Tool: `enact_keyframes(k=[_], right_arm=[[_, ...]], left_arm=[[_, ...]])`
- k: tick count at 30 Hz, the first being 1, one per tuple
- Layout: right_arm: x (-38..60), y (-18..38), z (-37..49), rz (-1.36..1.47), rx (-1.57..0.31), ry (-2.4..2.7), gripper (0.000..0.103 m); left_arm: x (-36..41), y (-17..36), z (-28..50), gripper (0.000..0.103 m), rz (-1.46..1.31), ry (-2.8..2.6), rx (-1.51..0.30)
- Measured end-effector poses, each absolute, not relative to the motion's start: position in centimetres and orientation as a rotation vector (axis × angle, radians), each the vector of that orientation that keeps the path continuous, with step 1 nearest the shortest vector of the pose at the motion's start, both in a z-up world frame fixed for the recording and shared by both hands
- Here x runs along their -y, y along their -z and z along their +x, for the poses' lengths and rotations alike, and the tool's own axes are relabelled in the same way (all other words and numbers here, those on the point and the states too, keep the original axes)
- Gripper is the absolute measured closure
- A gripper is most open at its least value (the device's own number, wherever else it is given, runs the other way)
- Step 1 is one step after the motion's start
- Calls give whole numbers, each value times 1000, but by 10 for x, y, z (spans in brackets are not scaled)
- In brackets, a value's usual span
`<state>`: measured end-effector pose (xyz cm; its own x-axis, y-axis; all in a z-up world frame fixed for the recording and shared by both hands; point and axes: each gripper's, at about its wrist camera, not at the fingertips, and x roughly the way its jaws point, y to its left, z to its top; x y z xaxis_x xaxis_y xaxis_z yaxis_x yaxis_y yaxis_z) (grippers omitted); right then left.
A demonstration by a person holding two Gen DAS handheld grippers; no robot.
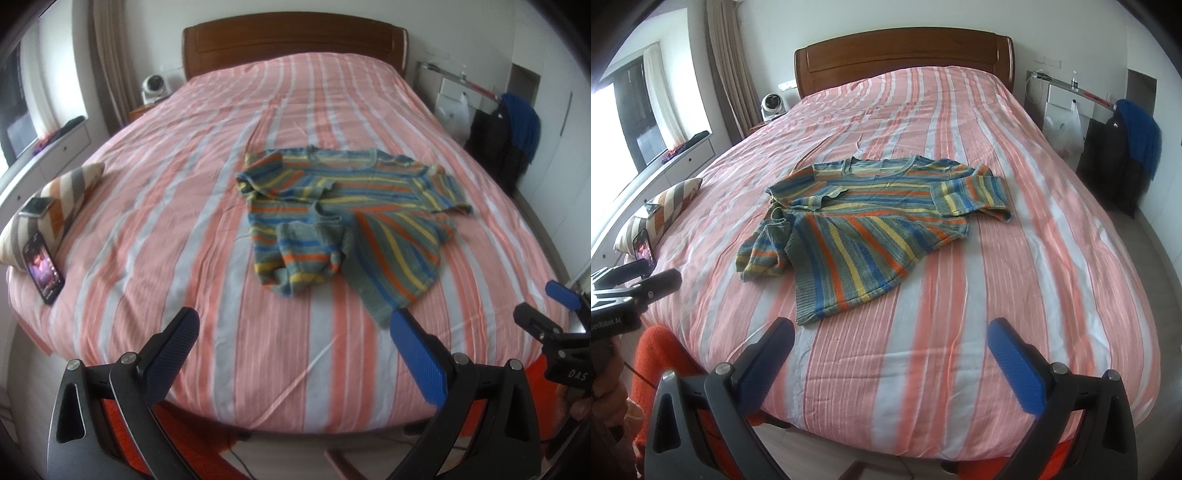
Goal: Fold small clothes
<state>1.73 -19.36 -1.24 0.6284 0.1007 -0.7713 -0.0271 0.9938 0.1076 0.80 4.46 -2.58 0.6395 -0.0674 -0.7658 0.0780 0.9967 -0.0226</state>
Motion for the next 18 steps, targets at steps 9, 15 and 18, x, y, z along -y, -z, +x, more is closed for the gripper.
enact_keyframes(k=[9, 15, 18], right_arm=[[193, 17, 19, 97, -902, -88, 0], [191, 20, 22, 96, -910, -92, 0], [190, 23, 23, 87, -923, -78, 0]], left_arm=[[-45, 28, 11, 0, 7, 96, -891], [-38, 30, 10, 0, 16, 113, -903], [-37, 30, 10, 0, 11, 118, -908]])
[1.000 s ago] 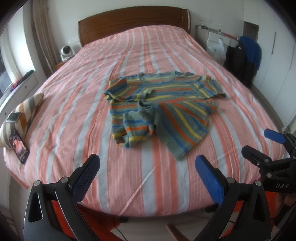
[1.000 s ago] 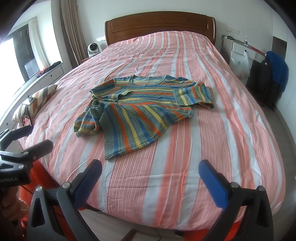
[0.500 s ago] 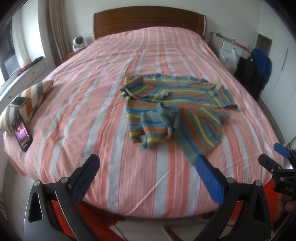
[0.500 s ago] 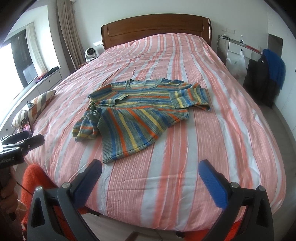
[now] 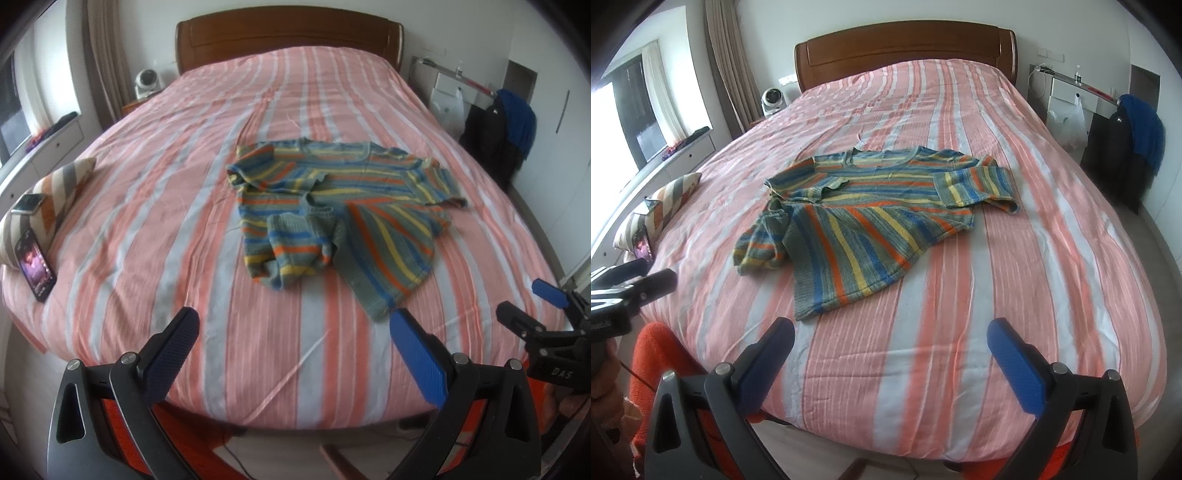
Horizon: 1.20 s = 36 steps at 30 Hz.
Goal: Fold small clothes
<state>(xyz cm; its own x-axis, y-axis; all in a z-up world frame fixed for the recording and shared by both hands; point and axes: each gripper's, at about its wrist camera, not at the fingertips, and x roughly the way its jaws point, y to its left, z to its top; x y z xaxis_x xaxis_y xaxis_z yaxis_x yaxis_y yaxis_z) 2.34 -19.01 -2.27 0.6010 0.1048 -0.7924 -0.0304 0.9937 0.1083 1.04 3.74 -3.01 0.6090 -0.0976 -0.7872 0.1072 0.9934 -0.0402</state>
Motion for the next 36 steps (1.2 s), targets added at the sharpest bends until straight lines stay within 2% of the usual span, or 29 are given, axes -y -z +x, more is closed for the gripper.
enact_keyframes(k=[28, 33, 36], right_arm=[[179, 45, 26, 85, -969, -114, 0], [193, 50, 49, 319, -938, -310, 0], [198, 94, 82, 542, -1034, -385, 1]], left_arm=[[-48, 35, 10, 0, 14, 100, -909], [-85, 39, 14, 0, -41, 8, -907], [-102, 43, 14, 0, -89, -24, -931]])
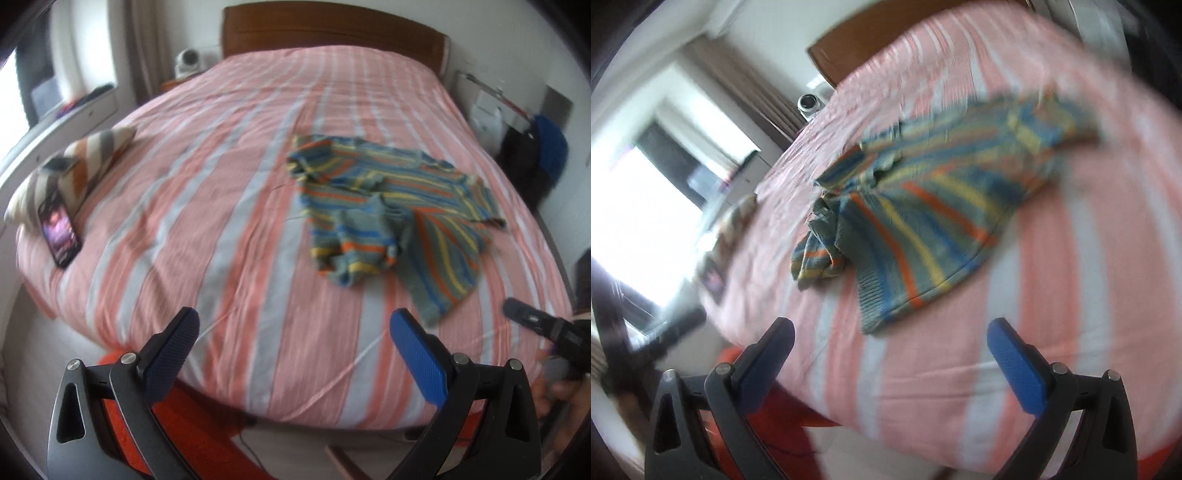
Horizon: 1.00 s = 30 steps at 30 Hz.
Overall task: Fold small clothes
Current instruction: 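Grasp the sweater hem with both grippers, one at each hem corner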
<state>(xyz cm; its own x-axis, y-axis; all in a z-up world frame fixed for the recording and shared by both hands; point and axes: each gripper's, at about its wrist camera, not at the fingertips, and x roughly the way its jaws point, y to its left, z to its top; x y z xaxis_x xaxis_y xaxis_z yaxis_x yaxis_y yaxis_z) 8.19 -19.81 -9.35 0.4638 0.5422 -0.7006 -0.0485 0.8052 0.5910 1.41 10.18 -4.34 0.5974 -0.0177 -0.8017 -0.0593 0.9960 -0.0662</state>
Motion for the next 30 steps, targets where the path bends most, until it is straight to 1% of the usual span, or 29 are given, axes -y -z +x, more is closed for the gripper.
enact_keyframes(k=[1, 3, 4, 5, 6, 8, 9, 10, 12, 15, 18, 20, 22, 27, 30], right_arm=[[197, 109, 89, 584, -1063, -382, 7], [195, 139, 98, 704, -1113, -357, 16], [191, 153, 103, 789, -1115, -370, 16], [184, 158, 107, 820, -1086, -386, 16], [175, 158, 113, 812, -1053, -403, 18], [161, 156, 127, 772, -1035, -429, 58], [156, 157, 133, 756, -1051, -445, 101], [154, 161, 138, 741, -1101, -434, 99], [166, 154, 128, 787, -1113, -435, 99], [207, 115, 82, 730, -1096, -466, 99], [260, 89, 35, 615, -1084, -368, 99], [290, 94, 18, 524, -1108, -247, 99], [313, 112, 13, 556, -1119, -179, 99], [312, 136, 27, 533, -1088, -143, 99], [310, 139, 28, 526, -1069, -141, 99]], left_arm=[[-104, 44, 13, 0, -95, -29, -933], [-104, 45, 9, 0, -85, -40, -932], [-103, 47, 8, 0, -78, -41, -933], [-102, 50, 8, 0, -71, -41, -939], [-99, 54, 10, 0, -66, -38, -953], [-96, 62, 15, 0, -63, -31, -978], [-95, 67, 17, 0, -64, -25, -999], [-95, 69, 19, 1, -66, -22, -1013], [-101, 71, 17, 1, -71, -24, -1027], [-118, 70, 10, 1, -75, -38, -1007], [-127, 86, 11, 1, -86, 14, -1044], [-122, 97, 14, 1, -96, 64, -1076], [-112, 107, 21, 1, -122, 153, -1099], [-102, 120, 35, 1, -297, 309, -1163], [-94, 132, 34, 2, -324, 302, -1203]])
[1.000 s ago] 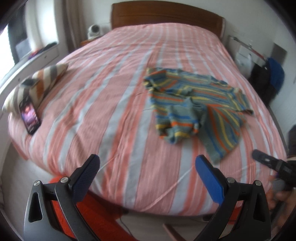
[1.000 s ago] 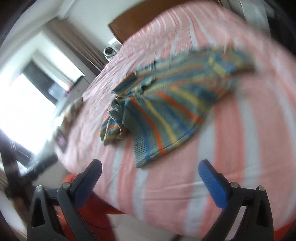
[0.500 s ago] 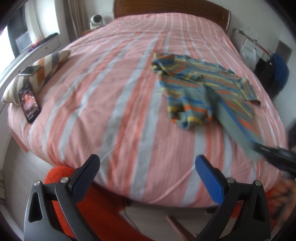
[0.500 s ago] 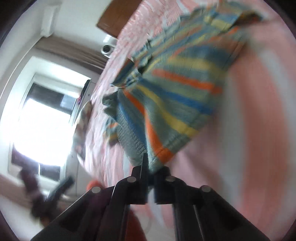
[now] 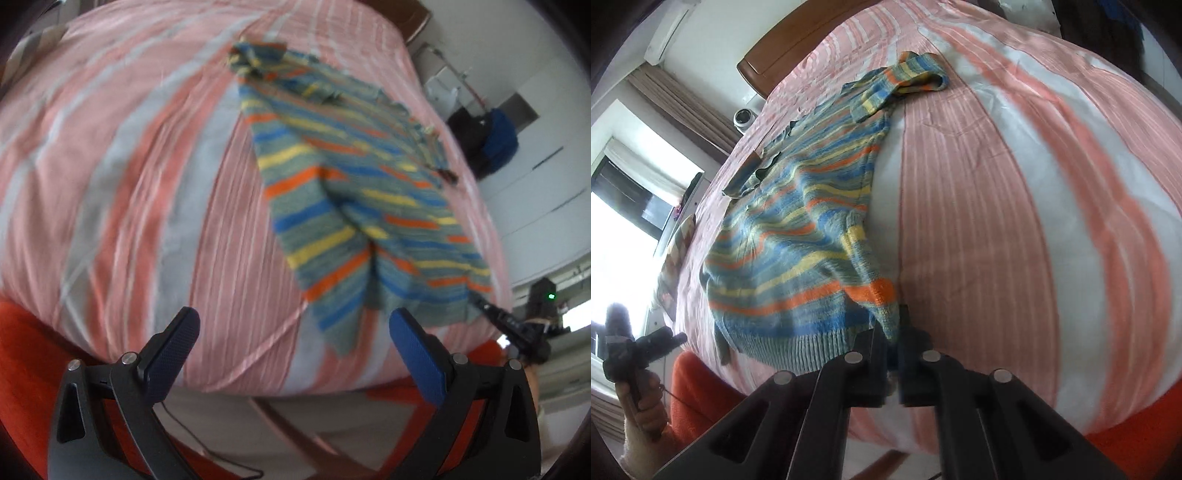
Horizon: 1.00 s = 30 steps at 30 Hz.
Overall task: Fold small clothes
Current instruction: 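Grasp the sweater hem with both grippers, one at each hem corner, then pull the hem with both grippers to spread the sweater flat, then release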
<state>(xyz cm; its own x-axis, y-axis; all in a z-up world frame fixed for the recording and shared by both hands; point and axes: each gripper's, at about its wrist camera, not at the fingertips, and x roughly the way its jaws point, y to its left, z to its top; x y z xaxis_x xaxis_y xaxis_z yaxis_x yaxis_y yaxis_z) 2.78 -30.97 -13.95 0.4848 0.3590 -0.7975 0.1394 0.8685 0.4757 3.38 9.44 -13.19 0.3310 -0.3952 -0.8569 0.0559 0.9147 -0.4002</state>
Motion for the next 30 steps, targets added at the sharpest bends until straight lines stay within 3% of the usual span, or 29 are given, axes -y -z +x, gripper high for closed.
enact_keyframes(k=[1, 4, 6, 7, 8, 9, 10, 19, 23, 27, 30], right_arm=[[311, 139, 26, 522, -1065, -141, 99], [313, 140, 23, 530, -1058, -144, 99], [313, 139, 22, 535, -1057, -142, 99], [313, 138, 22, 529, -1054, -142, 99], [311, 137, 22, 516, -1051, -141, 99], [310, 136, 22, 507, -1050, -141, 99], [309, 135, 21, 499, -1052, -145, 99], [313, 74, 7, 476, -1090, -297, 99], [298, 75, 9, 481, -1141, -350, 99], [288, 114, 11, 338, -1256, -248, 100], [299, 136, 4, 414, -1305, -199, 100]], left_arm=[[-88, 136, 33, 3, -307, 299, -1213], [-59, 152, 34, 31, -233, 313, -1247], [-41, 162, 38, 32, -184, 306, -1264], [-39, 164, 39, 39, -172, 287, -1258], [-37, 165, 43, 50, -169, 260, -1246], [-39, 166, 46, 95, -189, 239, -1234], [-43, 165, 47, 100, -224, 255, -1240], [-135, 90, 12, 100, -202, 304, -1201], [-138, 105, 18, 100, -108, 241, -1235], [-120, 152, 25, 101, -79, 221, -1343], [-113, 157, 20, 101, -59, 221, -1350]])
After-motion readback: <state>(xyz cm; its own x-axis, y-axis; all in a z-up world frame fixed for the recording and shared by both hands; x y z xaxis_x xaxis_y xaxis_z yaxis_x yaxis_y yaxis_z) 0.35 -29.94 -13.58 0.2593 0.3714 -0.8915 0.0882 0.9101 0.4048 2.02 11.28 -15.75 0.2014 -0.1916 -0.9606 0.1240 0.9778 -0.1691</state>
